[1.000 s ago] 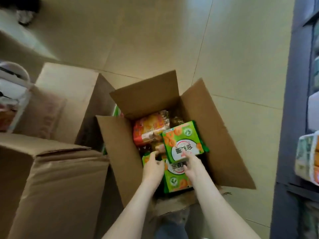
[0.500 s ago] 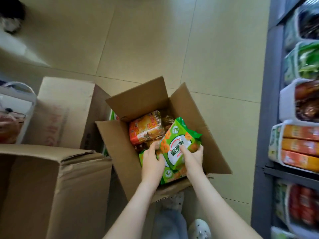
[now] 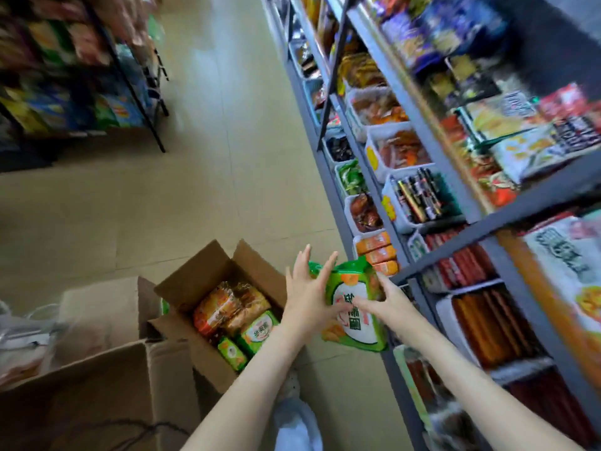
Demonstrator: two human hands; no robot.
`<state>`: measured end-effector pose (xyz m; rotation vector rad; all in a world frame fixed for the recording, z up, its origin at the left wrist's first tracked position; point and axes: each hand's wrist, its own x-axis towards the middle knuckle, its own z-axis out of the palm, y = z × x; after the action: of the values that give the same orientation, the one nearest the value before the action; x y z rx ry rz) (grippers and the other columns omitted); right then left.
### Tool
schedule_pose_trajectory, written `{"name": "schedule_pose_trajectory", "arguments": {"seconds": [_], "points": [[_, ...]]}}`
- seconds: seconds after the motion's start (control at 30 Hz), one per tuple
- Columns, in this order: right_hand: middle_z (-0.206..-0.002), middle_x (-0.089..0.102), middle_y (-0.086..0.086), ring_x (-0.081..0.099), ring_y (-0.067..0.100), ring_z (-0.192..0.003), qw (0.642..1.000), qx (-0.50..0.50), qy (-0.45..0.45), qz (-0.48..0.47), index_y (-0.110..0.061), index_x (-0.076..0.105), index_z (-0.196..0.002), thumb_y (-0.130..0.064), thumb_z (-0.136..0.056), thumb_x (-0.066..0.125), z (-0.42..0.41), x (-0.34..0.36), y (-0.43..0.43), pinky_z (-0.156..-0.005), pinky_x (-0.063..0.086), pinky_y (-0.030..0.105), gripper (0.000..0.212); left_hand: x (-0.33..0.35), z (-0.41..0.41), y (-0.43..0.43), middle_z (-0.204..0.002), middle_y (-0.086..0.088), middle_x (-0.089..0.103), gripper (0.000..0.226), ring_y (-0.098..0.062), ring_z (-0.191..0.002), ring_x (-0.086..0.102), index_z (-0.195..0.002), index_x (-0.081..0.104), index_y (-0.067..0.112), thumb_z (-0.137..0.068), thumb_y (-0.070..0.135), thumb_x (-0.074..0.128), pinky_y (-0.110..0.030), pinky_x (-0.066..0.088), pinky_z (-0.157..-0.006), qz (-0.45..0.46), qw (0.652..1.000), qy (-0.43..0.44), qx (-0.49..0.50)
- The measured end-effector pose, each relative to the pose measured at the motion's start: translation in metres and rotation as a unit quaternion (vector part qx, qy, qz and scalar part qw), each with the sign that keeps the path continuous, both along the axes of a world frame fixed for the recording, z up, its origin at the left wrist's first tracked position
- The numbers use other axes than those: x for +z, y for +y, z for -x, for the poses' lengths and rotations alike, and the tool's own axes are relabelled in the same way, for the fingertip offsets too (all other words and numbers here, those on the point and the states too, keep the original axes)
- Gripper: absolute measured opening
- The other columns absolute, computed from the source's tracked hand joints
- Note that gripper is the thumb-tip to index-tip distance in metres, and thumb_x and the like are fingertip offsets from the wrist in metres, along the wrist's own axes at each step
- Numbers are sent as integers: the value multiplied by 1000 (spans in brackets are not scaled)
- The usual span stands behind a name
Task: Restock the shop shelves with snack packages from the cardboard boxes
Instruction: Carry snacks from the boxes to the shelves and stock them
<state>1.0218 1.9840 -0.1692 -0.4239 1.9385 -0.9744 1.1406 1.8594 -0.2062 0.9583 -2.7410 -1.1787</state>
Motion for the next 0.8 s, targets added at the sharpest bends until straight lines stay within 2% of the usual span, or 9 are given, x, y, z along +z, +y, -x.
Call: {"name": "schedule_pose_trajectory", "arguments": {"seconds": [0.1, 0.17, 0.23, 0.33, 0.4, 0.47, 0.53, 0.7, 0.8], "points": [[-107, 62, -19, 56, -16, -84, 999, -9, 49, 19, -37, 48, -116, -18, -86, 70, -1, 59, 64, -64, 43, 2, 42, 58, 23, 45, -160, -6, 12, 95, -22, -148, 5, -152, 15, 29, -78, 52, 70, -53, -4, -117, 70, 984, -13, -162], [-107, 56, -25, 52, -17, -85, 997, -27, 66, 32, -40, 44, -114, -21, -87, 69, -4, 93, 111, -64, 44, 4, 42, 99, 37, 78, -150, -3, 36, 93, -22, -139, 31, -150, 23, 23, -76, 54, 71, -47, 17, -117, 43, 973, -22, -224], [-107, 50, -30, 50, -14, -91, 994, -50, 92, 33, -39, 43, -121, -25, -87, 69, -8, 119, 159, -68, 43, 6, 45, 132, 46, 112, -136, -2, 49, 90, -24, -123, 48, -144, 34, 21, -72, 58, 73, -38, 40, -101, 21, 965, -29, -259], [-123, 40, -25, 41, -4, -113, 983, -88, 159, 38, -34, 44, -134, -32, -91, 62, -17, 154, 225, -86, 35, 14, 47, 169, 47, 169, -119, 3, 63, 90, -17, -102, 61, -128, 51, 25, -57, 77, 69, -41, 53, -87, -47, 968, -23, -245], [-127, 39, -25, 37, -4, -120, 971, -102, 210, 48, -39, 44, -131, -36, -93, 57, -24, 175, 262, -87, 33, 12, 40, 185, 45, 207, -102, 9, 69, 83, -12, -84, 67, -117, 57, 27, -53, 78, 70, -40, 58, -76, -127, 968, 2, -216], [-128, 39, -29, 37, -6, -123, 956, -98, 274, 32, -42, 45, -132, -41, -93, 54, -30, 192, 297, -85, 32, 7, 40, 201, 42, 242, -99, 17, 65, 65, -7, -82, 65, -109, 56, 30, -61, 69, 74, -34, 57, -75, -166, 964, 24, -206], [-128, 38, -30, 38, -6, -124, 939, -108, 327, 16, -40, 48, -134, -41, -94, 52, -37, 208, 327, -90, 31, 6, 40, 211, 45, 268, -99, 16, 68, 56, -6, -86, 66, -110, 59, 30, -66, 61, 76, -37, 56, -81, -217, 955, 53, -194], [-124, 46, -24, 42, -7, -116, 868, -167, 468, 0, -33, 52, -134, -29, -98, 50, -47, 243, 372, -91, 33, 10, 37, 251, 64, 304, -96, 7, 74, 66, -12, -87, 71, -107, 67, 25, -56, 65, 80, -39, 57, -83, -308, 927, 70, -204], [-116, 52, -21, 45, -7, -110, 839, -202, 505, 5, -28, 58, -128, -26, -97, 52, -44, 258, 383, -85, 30, 0, 31, 278, 73, 313, -80, 10, 75, 27, -3, -74, 70, -89, 69, 27, -72, 46, 79, -24, 57, -70, -327, 912, 95, -227]]}}
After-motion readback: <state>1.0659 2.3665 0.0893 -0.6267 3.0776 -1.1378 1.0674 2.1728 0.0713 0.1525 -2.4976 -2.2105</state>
